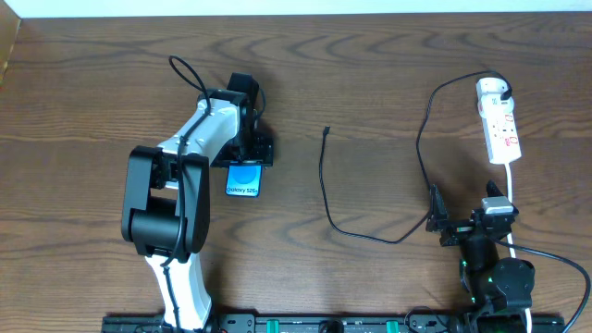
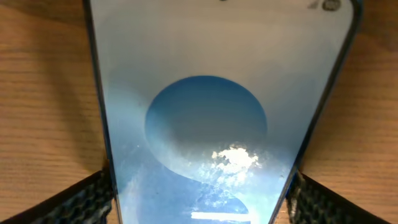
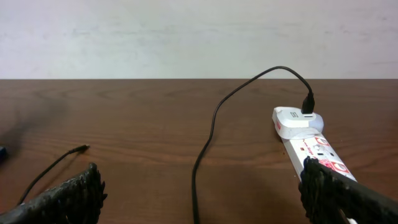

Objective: Plug charger to phone and switch on socket
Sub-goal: 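Lower the left gripper and grasp the phone's top edge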

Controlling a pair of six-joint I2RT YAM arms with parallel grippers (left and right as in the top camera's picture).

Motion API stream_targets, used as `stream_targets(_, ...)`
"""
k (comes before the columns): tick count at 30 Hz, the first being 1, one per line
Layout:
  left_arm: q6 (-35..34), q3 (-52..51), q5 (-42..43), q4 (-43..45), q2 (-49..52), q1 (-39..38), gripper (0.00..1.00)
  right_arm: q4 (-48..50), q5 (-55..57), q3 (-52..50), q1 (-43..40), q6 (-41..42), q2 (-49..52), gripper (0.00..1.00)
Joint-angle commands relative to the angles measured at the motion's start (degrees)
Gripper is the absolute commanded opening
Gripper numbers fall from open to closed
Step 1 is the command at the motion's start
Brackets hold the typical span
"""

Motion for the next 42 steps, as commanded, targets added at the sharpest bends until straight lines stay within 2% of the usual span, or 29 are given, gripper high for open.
stream_targets(1,-0.39,-2.36,-2.6,-0.44,2.23,-0.09,0.88,-0.13,0.09,-0.22,-0.24,0.59,-0.28,0.99)
stream_targets(7,-0.39,-2.36,0.39,0.87,2.23,-0.09,0.88,-0.13,0.09,-0.22,-0.24,0.59,-0.28,0.99)
stream_targets(9,-1.05,-2.36,0.37,0.87,2.23,-0.09,0.84,-0.13,0.09,-0.22,-0.24,0.59,-0.28,0.99)
stream_targets(37,-0.79,-2.38,-1.36,1.31,2.23,-0.09,0.84,-0.11,0.09,-0.22,-0.24,0.59,-0.28,0.99)
stream_targets(42,-0.79,-2.4,-1.36,1.36,2.23,-0.09,0.72,-0.13,0.09,-0.22,-0.24,0.59,-0.28,0.99)
